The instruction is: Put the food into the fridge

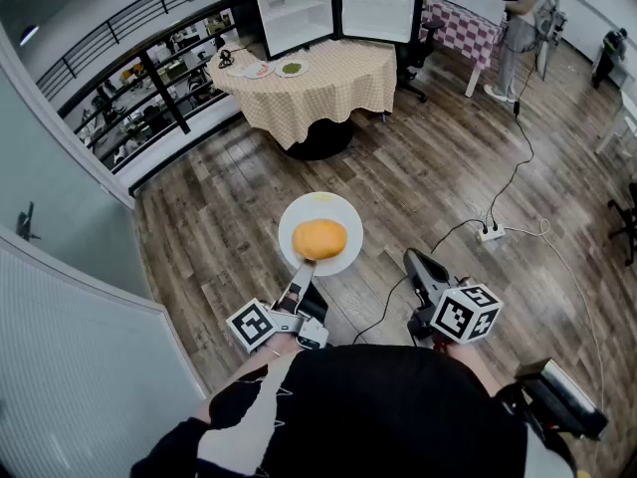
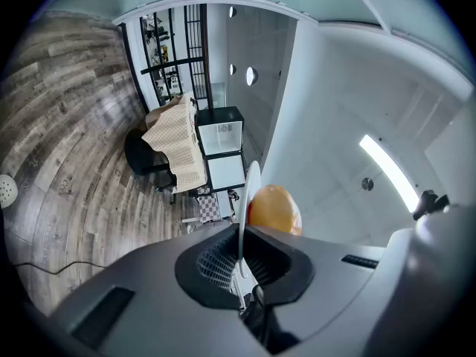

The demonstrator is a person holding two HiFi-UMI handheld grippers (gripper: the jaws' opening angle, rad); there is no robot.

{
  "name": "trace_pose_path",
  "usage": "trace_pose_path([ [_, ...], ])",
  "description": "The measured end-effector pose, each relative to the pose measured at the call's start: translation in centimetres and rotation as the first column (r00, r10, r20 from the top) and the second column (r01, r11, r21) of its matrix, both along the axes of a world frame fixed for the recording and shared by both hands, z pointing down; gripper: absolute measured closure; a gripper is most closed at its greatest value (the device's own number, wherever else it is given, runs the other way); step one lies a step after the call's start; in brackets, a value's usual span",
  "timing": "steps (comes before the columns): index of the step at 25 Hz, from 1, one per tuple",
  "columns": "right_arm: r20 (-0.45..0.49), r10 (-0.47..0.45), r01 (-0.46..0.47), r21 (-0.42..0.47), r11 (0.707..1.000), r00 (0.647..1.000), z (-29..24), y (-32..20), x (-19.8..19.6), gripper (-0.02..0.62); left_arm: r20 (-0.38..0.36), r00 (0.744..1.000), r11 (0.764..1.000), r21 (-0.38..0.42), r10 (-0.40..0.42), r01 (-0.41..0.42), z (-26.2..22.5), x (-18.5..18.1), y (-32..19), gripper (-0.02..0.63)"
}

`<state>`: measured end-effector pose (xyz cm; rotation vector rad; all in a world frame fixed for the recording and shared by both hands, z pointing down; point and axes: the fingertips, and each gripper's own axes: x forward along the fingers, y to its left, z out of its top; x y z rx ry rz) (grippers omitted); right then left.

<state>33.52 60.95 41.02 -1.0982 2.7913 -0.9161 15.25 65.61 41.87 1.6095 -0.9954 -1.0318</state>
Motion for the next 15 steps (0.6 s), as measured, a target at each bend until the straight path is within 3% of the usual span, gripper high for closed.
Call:
trace_pose_path([
  [15, -0.020, 0.009, -0.009, -0.023, 1.000, 1.000, 1.4, -1.4, -1.6, 0.580, -0.012, 1.000, 1.000, -0.017, 0.010, -0.010, 1.4, -1.6, -1.5, 0.589],
])
